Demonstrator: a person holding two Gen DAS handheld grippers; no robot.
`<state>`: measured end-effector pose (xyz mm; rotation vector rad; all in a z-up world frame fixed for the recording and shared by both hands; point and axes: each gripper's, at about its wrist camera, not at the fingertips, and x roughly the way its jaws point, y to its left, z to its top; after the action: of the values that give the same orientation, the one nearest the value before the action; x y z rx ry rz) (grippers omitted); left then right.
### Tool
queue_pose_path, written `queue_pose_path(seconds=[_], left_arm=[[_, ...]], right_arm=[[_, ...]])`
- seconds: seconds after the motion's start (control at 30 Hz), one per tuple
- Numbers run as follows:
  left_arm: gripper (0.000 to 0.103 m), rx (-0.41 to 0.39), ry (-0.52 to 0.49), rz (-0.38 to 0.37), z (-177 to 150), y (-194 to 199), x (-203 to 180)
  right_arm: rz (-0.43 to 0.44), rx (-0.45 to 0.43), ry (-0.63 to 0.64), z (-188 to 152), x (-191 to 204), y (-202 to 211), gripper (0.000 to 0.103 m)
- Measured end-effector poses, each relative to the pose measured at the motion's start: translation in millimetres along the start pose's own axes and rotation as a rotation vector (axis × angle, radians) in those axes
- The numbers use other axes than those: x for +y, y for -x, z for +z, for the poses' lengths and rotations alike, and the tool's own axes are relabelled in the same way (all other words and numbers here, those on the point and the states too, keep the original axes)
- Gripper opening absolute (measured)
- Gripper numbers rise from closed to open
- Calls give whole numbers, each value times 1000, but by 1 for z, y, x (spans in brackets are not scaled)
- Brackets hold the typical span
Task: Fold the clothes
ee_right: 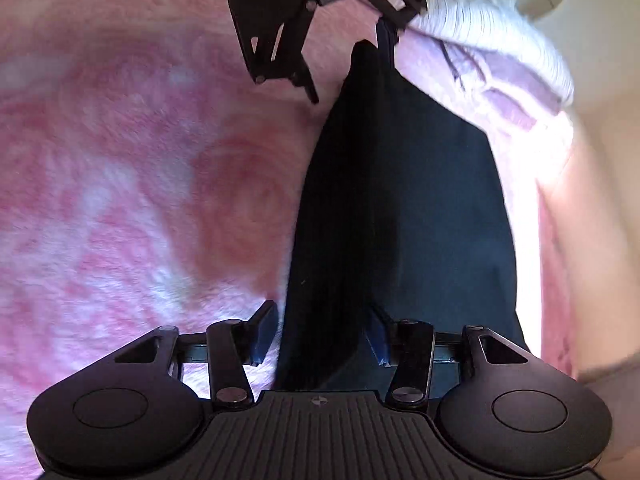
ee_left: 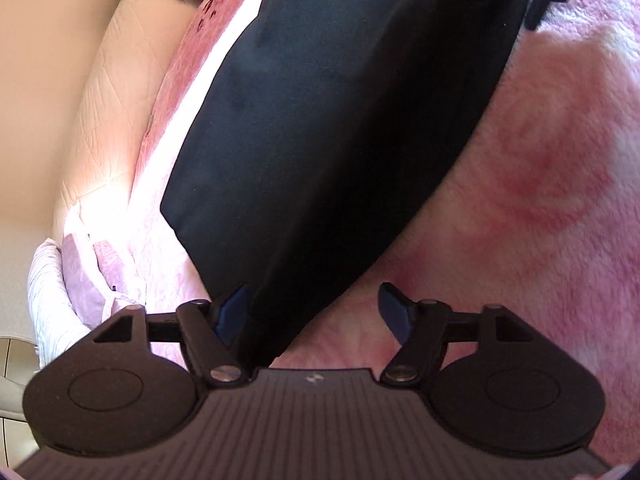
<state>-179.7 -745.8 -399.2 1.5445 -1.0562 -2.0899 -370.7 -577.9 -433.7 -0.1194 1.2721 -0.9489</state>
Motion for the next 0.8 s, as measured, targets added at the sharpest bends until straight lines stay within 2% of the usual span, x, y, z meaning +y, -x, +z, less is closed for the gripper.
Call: queue_pose_path(seconds=[0.07, 0.1, 0.17, 0.27, 0.33, 0.37, 0.47, 0.53, 0.57, 0.63, 0.67, 0.7, 0.73, 0.8], left_arm=[[74, -15, -28, 8, 10, 7, -10], [74, -22, -45, 21, 10, 7, -13], [75, -25, -76, 43, 12, 4, -15], [74, -13, -102, 85, 16, -4, -15], [61, 3, -100, 103, 20, -11, -12], [37, 14, -87, 100, 23, -14, -9], [25, 41, -21, 44, 28, -17, 3], [23, 41, 3, 29, 29, -15, 9], [23, 40, 13, 22, 29, -15, 12], [23, 35, 29, 2, 30, -17, 18], [23, 33, 38, -7, 31, -18, 21], [23, 31, 46, -17, 31, -19, 24], [23, 30, 54, -26, 30, -19, 26], [23, 29, 83, -45, 31, -17, 29]], right_arm=[[1, -9, -37, -4, -11, -1, 25], [20, -13, -60, -5, -21, 1, 19], [66, -27, -108, -6, -43, 11, 12], [82, -77, -115, -1, -70, 34, 11], [82, -99, -115, 1, -81, 48, 8], [88, -99, -119, -1, -83, 56, 8], [98, -106, -128, -8, -80, 64, 8], [81, -109, -119, -5, -64, 63, 9], [73, -110, -115, -3, -56, 62, 12], [52, -116, -105, 1, -39, 60, 42], [24, -132, -91, 5, -30, 55, 68], [-4, -149, -77, 10, -20, 50, 77], [-29, -160, -64, 14, -12, 44, 77], [-52, -122, -56, 19, -11, 26, 77]])
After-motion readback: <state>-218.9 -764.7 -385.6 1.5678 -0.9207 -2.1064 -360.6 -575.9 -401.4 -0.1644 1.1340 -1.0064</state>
